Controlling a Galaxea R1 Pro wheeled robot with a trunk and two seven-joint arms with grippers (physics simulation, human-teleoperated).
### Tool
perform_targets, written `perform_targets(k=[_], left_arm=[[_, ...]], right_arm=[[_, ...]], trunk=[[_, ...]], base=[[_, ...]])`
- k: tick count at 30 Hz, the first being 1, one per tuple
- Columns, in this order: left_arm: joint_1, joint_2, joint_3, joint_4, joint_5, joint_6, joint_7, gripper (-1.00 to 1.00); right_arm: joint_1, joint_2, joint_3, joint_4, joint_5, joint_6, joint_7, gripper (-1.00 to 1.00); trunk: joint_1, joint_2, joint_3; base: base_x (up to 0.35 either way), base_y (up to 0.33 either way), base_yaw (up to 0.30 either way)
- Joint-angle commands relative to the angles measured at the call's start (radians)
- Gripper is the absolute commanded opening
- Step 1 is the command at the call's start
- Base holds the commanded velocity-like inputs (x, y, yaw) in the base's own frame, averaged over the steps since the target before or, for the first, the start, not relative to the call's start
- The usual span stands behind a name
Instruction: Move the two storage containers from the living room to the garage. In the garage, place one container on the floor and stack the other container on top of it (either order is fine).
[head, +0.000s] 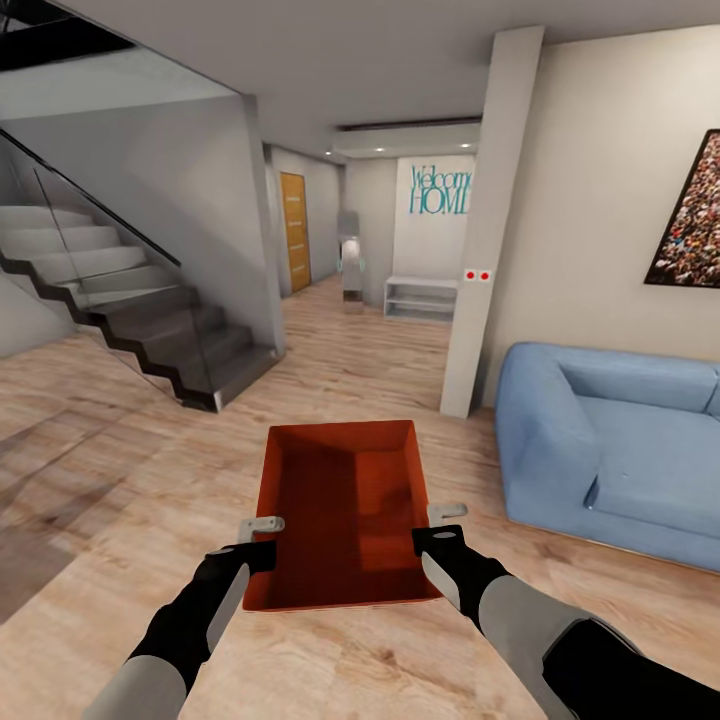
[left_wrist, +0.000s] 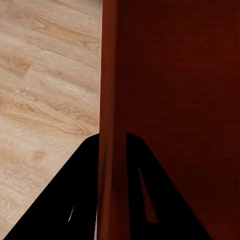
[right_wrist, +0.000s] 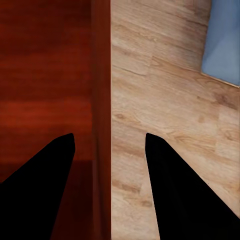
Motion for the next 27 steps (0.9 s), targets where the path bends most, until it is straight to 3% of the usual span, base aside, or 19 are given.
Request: perform_targets(k=[1,27], left_arm=[[-0.001,0.003,0.001,-0.003,-0.036,-0.014,0.015,-1.0],[-0.001,0.003,0.001,-0.003,-0.036,-0.014,0.015,-1.0]], right_arm=[[0.0,-0.001,0.038,0.0,-0.039,0.005,0.012,-1.0],[0.0,-0.001,0.038,0.0,-0.039,0.005,0.012,-1.0]], trunk=[[0.001,-0.002,-0.002],[0.001,-0.002,-0.002]], base=[[0.322,0.0,0.0],[0.322,0.0,0.0]])
